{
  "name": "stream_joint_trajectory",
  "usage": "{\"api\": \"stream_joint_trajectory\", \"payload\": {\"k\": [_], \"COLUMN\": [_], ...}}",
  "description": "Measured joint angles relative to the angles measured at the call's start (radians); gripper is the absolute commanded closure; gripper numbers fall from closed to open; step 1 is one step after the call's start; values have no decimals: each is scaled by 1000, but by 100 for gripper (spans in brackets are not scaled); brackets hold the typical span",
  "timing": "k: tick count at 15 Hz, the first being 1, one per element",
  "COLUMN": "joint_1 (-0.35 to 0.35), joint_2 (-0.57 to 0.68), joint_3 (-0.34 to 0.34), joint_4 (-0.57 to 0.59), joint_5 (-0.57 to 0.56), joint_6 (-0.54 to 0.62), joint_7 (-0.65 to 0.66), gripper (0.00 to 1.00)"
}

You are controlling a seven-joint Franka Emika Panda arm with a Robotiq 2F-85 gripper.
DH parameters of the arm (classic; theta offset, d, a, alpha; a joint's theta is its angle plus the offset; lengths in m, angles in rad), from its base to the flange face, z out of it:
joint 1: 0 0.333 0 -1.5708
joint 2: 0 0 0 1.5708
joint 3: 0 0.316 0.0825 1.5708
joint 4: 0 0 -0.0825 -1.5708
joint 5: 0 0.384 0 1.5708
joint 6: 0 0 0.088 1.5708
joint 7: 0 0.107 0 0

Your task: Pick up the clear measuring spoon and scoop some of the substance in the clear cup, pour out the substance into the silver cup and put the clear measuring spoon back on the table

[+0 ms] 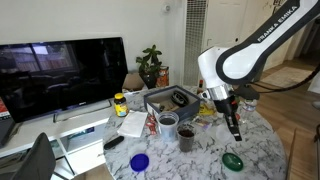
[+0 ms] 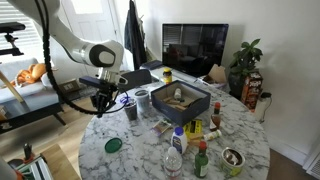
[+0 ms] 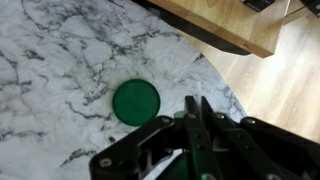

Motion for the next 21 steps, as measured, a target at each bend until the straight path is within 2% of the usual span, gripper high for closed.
{"api": "stream_joint_trajectory", "payload": {"k": [2,3,8,12,16,21], "joint_1": [-12,-14,-47,-49,-47,-35], "joint_2": [1,2,8,66,174,327], "joint_3": [23,26,63,103,119,115], "joint_4": [43,49,57,137,262,399], "joint_5": [-20,-23,-24,-55,-170,-346], "joint_6": [-32,-33,-17,8,7,-2], "joint_7": [0,0,0,3,58,193], "gripper": [94,99,99,99,99,99]}}
